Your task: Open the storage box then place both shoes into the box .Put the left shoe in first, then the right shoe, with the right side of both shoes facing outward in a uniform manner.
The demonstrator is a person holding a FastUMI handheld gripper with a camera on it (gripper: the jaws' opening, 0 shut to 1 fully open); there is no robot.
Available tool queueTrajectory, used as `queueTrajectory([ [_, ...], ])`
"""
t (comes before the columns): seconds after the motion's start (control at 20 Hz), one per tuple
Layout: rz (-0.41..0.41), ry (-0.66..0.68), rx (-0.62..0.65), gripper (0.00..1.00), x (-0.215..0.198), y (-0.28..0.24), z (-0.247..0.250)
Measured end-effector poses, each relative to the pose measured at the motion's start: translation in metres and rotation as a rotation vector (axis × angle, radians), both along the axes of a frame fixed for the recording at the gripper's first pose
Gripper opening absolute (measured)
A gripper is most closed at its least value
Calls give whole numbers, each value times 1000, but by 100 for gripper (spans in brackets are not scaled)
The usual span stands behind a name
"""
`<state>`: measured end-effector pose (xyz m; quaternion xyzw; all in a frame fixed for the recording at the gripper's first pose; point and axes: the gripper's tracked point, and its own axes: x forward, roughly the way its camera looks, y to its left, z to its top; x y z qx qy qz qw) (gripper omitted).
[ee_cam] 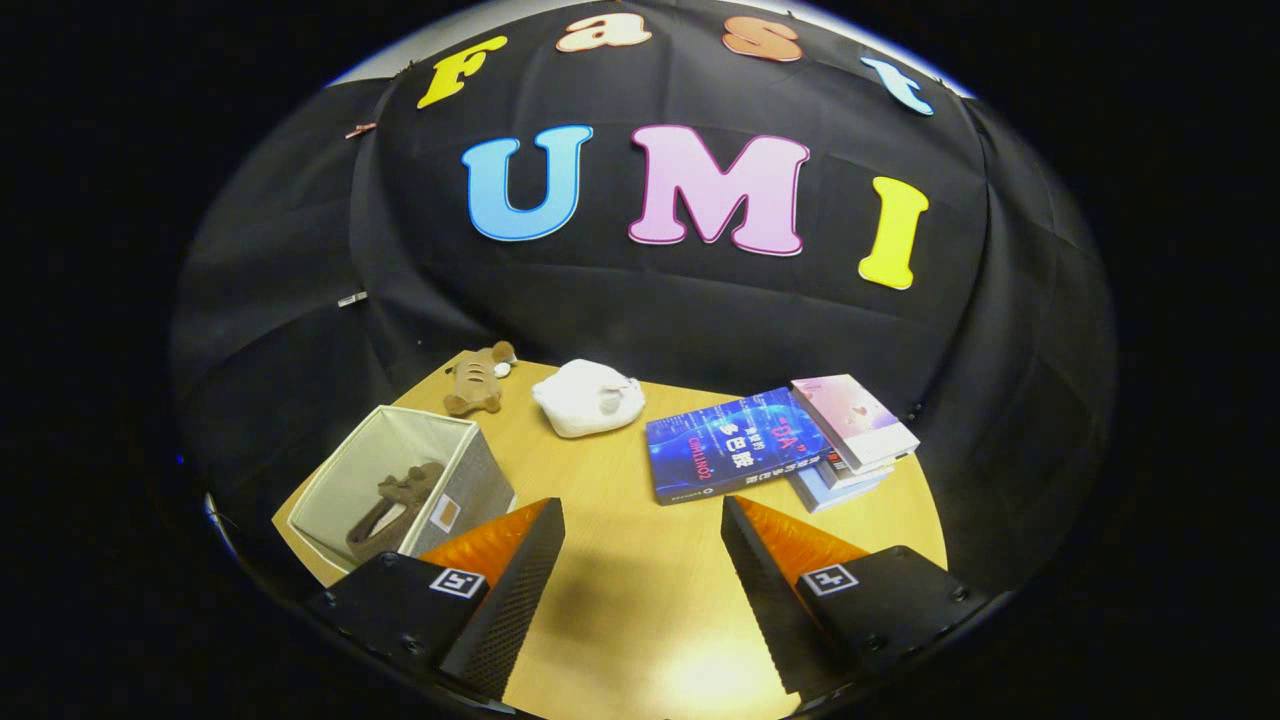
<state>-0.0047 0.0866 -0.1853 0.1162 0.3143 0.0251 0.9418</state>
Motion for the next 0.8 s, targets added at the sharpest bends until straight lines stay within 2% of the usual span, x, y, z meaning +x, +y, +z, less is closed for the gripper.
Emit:
queueTrajectory([
  [0.25, 13, -57, 30, 98, -16, -23, 16],
  [0.45, 67, -77, -3, 98, -25, -32, 17],
  [0.8, 150, -96, 21, 99, -36, -26, 14],
])
